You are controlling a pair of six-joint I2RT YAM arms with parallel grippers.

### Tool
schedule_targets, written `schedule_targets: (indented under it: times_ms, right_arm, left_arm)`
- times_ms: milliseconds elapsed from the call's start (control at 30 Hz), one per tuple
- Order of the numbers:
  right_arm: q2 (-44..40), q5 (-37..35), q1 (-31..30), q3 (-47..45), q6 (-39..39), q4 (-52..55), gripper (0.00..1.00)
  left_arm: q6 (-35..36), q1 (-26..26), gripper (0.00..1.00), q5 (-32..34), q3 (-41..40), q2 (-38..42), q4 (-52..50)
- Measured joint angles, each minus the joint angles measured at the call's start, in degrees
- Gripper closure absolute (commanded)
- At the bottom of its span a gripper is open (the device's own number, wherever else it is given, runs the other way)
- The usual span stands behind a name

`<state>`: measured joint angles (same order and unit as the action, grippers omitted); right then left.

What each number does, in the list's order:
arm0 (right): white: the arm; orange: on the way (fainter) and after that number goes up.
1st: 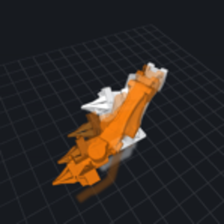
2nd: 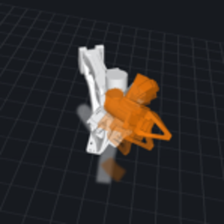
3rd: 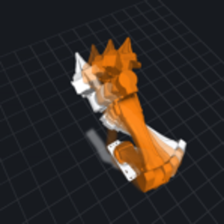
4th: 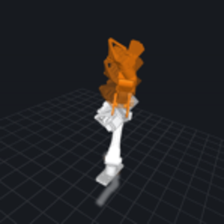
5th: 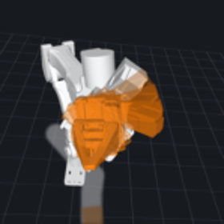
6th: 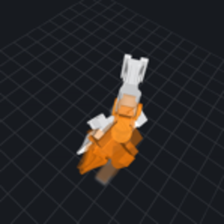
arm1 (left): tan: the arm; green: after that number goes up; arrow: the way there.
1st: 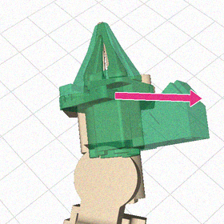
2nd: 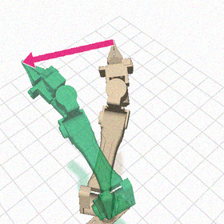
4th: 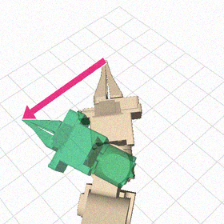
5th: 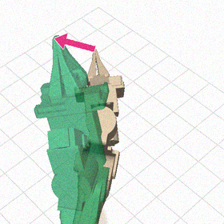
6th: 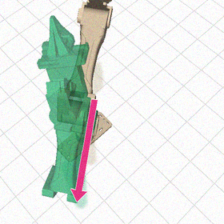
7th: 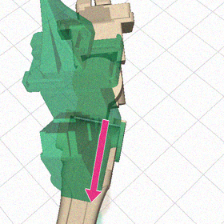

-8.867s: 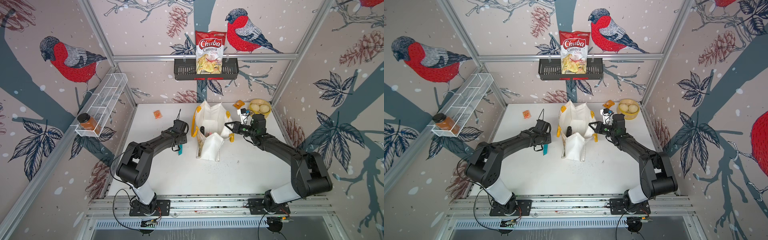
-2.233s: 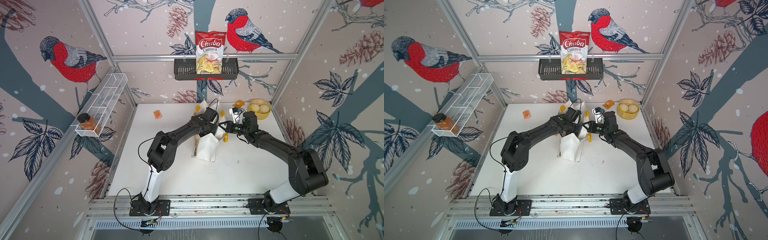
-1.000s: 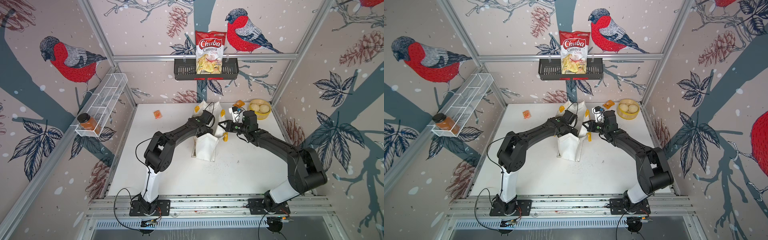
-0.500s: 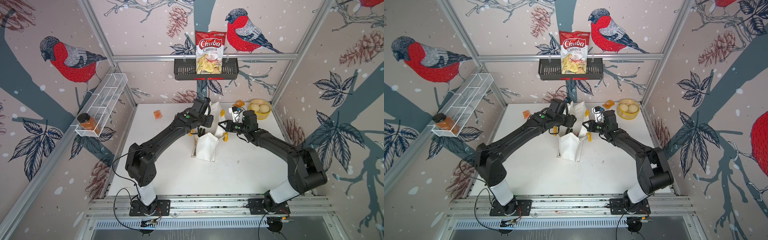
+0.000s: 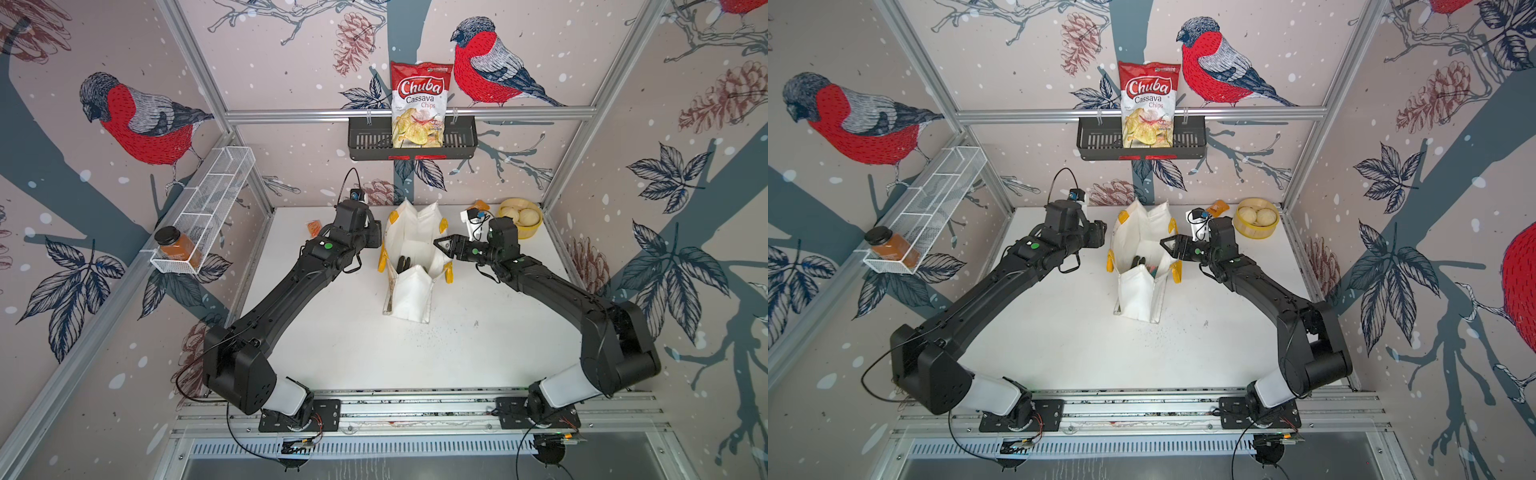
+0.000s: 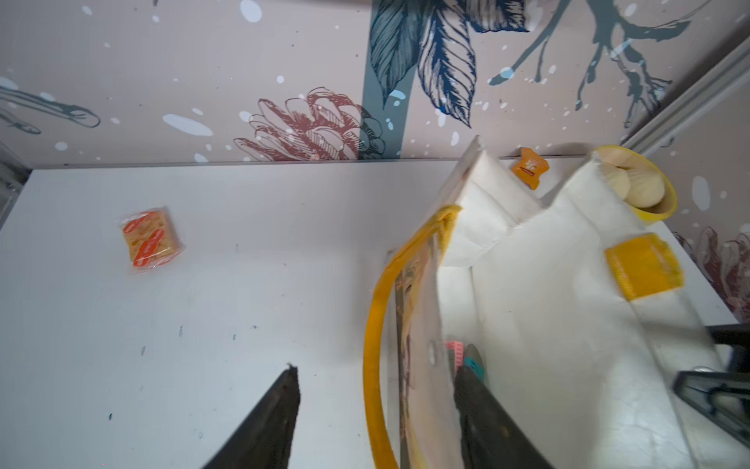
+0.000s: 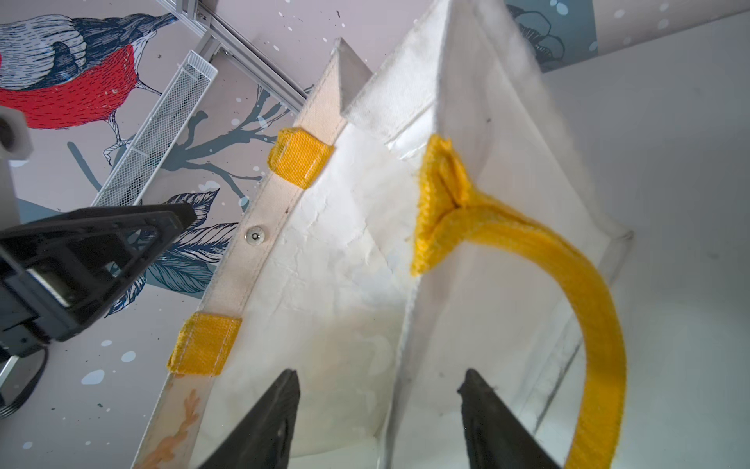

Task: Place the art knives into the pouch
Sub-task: Place the utility knife in the pouch, then close the pouch at the center of the board.

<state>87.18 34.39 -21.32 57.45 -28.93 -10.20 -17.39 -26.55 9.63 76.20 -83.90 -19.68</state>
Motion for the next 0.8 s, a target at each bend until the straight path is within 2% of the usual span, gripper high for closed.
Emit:
schedule_targets:
  times_ms: [233, 500, 800]
  right_arm:
    - [-1.42, -2.82, -1.33, 1.60, 0.70, 4.39, 0.26]
    - [-0.04, -5.49, -4.26, 5.60, 0.68, 8.70, 0.20]
    - [4.15, -11.76, -9.11, 14.75, 1.99, 16.63, 0.19]
  left_arm:
    - [-2.71, 2.38, 0.39, 0.87, -6.23, -2.47, 4.70]
    - [-5.29, 2.43, 0.40, -1.64, -7.21, -7.58, 10.32]
    - [-8.41, -1.44, 0.41, -5.90, -7.19, -11.39, 15.72]
